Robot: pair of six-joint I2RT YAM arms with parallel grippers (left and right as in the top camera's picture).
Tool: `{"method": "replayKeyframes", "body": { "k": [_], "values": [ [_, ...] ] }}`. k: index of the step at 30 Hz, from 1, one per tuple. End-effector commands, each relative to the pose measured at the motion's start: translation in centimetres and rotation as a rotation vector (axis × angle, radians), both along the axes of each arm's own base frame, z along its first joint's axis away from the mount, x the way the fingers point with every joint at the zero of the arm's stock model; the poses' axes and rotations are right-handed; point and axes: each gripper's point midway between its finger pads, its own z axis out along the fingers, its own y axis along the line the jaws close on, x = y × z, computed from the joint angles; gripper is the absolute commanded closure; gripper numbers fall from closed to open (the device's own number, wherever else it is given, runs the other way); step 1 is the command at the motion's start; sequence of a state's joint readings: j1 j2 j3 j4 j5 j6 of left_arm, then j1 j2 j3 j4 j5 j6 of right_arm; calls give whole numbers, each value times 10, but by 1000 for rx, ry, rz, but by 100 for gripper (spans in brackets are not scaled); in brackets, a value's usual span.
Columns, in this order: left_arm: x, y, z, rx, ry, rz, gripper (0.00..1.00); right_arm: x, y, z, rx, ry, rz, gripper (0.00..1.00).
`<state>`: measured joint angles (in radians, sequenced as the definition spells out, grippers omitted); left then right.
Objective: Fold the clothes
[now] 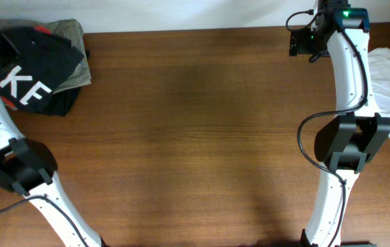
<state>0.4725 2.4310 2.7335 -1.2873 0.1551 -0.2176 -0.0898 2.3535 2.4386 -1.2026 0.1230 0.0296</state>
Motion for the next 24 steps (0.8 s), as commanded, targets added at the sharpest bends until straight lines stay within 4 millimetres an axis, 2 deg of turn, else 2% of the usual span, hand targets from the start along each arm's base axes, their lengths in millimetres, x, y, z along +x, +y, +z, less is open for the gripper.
{"method": "replayKeyframes", "body": {
  "k": [1,2,3,4,5,6,8,9,11,13,16,17,18,20,24],
  "values": [
    [-33,-36,65,-56,-58,-59,50,1,1,19,-10,-42,-4,1],
    [-42,-40,65,-69,-35,-58,49,1,1,19,-10,-42,-4,1],
    [-51,-45,62,-89,1,-57,41,2,1,19,-9,-44,-4,1],
    [-60,-49,56,-112,45,-54,16,5,1,21,-10,-58,-4,2],
    [-67,-53,52,-130,77,-53,1,8,0,23,-12,-73,-4,1],
    [-75,-57,46,-152,118,-51,1,11,2,25,-2,-89,-6,1],
    [-84,-61,42,-171,159,-48,1,2,25,19,126,-52,33,1],
    [-86,-62,41,-174,165,-47,1,0,31,25,161,-57,51,1],
    [-86,-62,41,-175,167,-49,1,-6,42,52,210,-97,82,1],
    [-87,-61,41,-175,166,-45,1,-19,44,99,204,-175,94,1],
    [-87,-61,41,-175,167,-44,1,-61,61,180,250,-308,152,1],
    [-87,-61,41,-175,167,-45,1,-77,64,196,252,-322,157,1],
    [-87,-61,41,-175,167,-45,1,-104,66,220,245,-349,165,1],
    [-87,-61,41,-175,166,-44,1,-145,69,248,238,-376,167,1],
    [-87,-61,41,-175,167,-45,0,-224,72,285,202,-419,179,1]
  ]
}}
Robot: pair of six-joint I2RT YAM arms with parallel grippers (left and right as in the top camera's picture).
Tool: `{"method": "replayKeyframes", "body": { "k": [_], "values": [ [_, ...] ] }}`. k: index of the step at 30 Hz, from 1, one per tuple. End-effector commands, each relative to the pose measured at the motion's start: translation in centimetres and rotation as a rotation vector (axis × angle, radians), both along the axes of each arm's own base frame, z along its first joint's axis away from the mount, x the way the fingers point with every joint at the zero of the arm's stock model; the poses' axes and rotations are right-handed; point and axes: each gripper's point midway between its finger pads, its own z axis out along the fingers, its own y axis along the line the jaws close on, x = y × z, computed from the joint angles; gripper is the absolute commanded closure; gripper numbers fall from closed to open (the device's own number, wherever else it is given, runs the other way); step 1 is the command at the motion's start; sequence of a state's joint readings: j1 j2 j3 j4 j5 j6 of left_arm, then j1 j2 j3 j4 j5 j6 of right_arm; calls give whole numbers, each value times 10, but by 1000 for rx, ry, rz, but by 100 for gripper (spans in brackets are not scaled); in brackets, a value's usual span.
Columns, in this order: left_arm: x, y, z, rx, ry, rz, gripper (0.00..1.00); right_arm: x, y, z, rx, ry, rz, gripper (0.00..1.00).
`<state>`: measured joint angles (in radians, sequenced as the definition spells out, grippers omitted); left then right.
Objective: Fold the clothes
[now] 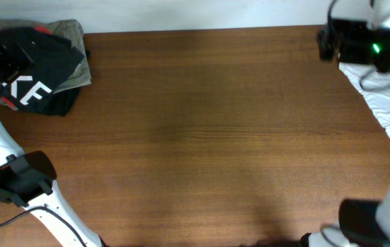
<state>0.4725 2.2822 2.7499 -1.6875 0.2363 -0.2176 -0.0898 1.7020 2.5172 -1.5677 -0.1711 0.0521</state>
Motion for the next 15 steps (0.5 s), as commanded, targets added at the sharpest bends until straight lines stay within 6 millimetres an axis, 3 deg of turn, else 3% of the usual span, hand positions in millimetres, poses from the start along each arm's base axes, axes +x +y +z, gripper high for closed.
{"method": "replayKeyframes", "body": {
  "k": [1,7,12,15],
  "values": [
    [0,-1,3,-4,-10,-7,1,-48,6,26,-17,-59,15,1],
    [0,-1,3,-4,-10,-7,1,-151,20,71,-13,-239,40,1],
    [0,-1,3,-4,-10,-7,1,-192,26,89,-14,-344,50,1],
    [0,-1,3,-4,-10,-7,1,-202,29,92,-10,-369,61,1]
  ]
}}
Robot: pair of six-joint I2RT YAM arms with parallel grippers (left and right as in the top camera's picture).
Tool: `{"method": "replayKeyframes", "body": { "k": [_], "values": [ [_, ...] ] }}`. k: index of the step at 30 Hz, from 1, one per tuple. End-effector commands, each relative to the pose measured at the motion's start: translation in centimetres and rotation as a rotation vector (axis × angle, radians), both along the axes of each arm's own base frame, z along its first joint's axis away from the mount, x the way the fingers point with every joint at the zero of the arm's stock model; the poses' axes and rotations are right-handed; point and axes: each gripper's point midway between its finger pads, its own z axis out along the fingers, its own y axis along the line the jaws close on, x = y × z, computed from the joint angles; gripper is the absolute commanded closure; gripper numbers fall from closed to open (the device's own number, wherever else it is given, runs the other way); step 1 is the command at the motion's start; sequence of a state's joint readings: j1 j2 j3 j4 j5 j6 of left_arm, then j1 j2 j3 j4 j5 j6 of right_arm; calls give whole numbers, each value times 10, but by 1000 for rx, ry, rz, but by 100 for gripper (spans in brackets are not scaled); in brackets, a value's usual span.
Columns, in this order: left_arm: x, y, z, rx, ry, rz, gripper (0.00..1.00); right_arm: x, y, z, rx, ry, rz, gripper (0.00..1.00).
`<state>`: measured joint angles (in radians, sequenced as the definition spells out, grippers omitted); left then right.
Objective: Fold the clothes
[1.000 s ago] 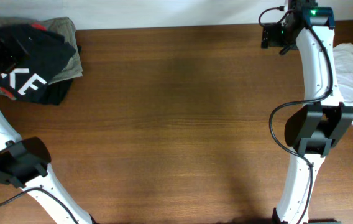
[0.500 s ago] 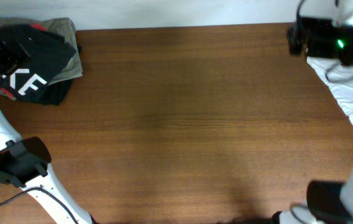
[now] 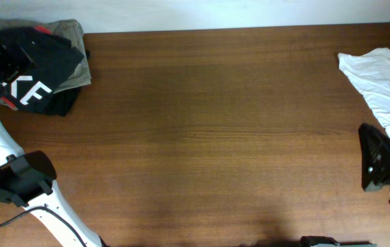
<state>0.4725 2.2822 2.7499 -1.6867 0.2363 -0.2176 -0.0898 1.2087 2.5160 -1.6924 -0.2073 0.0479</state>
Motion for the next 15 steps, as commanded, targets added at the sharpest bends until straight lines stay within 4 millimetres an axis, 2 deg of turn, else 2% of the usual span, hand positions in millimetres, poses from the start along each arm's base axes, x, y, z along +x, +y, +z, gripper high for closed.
{"method": "replayKeyframes", "body": {
  "k": [1,4,8,12,15],
  "values": [
    [0,-1,3,-5,-9,-7,1,-4,5,-1,-4,0,31,1],
    [0,-1,3,-5,-9,-7,1,7,2,-18,-19,69,30,1],
    [0,-1,3,-5,-9,-7,1,15,-6,-68,-83,217,23,1],
    [-1,-1,3,-4,-9,-7,1,26,-7,-105,-90,144,19,1],
    [0,-1,3,-5,-9,-7,1,36,-8,-143,-101,25,14,1]
  ]
}}
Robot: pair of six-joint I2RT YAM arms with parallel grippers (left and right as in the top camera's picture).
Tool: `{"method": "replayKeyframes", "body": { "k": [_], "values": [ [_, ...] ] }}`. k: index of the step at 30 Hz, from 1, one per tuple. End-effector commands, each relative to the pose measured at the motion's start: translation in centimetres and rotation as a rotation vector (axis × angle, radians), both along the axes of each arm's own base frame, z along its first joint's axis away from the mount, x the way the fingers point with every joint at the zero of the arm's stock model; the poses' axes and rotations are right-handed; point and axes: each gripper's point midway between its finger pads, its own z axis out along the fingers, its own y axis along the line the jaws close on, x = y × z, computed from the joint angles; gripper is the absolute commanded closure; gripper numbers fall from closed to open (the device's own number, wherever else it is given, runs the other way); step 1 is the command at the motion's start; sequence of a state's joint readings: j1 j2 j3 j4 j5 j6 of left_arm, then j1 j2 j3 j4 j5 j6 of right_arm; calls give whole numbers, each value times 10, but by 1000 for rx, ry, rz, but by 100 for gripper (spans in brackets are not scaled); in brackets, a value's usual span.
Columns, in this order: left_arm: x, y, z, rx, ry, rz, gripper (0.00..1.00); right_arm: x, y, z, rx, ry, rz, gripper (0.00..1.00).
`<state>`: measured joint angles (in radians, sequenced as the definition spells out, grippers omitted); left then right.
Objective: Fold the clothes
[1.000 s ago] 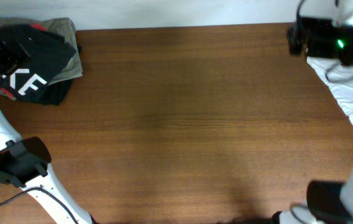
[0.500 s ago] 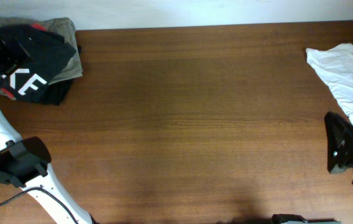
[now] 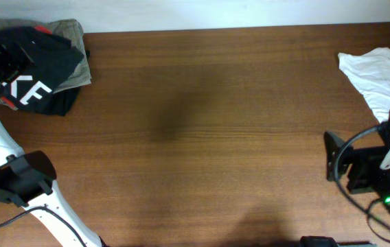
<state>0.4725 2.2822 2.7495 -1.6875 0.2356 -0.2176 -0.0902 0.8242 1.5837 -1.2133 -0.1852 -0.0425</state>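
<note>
A crumpled white garment (image 3: 382, 84) lies at the back right corner of the brown table (image 3: 202, 123). At the back left sits a pile of dark clothes (image 3: 44, 72), a black top with white letters on an olive piece. My left gripper rests at the pile's left edge; its jaws merge with the dark cloth. My right gripper (image 3: 338, 159) hangs low at the right edge, in front of the white garment and apart from it. Its fingers cannot be made out.
The left arm's base (image 3: 18, 177) stands at the front left, and its white link runs up along the table's left edge. The right arm's dark wrist block (image 3: 366, 175), with cables and a green light, fills the front right corner.
The right arm's wrist has moved a little to the left, inward from the right edge, and its green light now shows. The left arm and both heaps of clothes are unchanged.
At first the right arm reached to the table's far edge, left of the white garment. Then its head was over the garment's back corner. After that it was down at the front right, the garment lying bare. The left arm shifted slightly early on and has kept still by the dark pile.
</note>
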Motion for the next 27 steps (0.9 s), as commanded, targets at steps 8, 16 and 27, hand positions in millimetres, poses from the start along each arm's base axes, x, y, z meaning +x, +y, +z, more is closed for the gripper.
{"method": "replayKeyframes", "body": {
  "k": [8,16,27],
  "values": [
    [0,-1,3,-5,-10,-7,0,27,11,-160,-42,-312,88,1],
    [0,-1,3,-5,-10,-7,1,37,33,-192,-187,-582,250,1],
    [0,-1,3,-5,-11,-7,1,47,9,-222,-129,-528,55,1]
  ]
}}
